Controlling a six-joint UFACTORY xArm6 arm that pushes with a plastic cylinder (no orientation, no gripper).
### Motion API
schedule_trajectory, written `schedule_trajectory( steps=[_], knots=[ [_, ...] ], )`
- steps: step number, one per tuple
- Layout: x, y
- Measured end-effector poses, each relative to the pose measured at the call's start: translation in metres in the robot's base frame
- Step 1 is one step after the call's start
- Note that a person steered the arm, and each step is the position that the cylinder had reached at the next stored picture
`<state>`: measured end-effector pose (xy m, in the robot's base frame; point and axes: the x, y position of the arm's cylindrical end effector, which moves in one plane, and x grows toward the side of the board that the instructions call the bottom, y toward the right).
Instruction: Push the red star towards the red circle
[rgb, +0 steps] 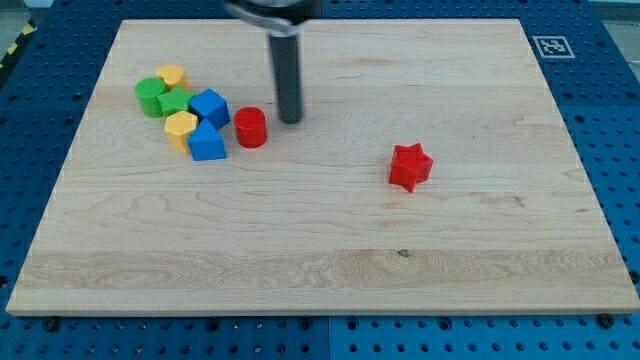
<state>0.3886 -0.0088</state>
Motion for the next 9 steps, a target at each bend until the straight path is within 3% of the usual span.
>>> schedule_trajectory(
  steps=[2, 3, 9],
  knots=[
    [0.060, 0.195],
    [0.089, 0.224],
    [0.098, 0.137]
  ],
)
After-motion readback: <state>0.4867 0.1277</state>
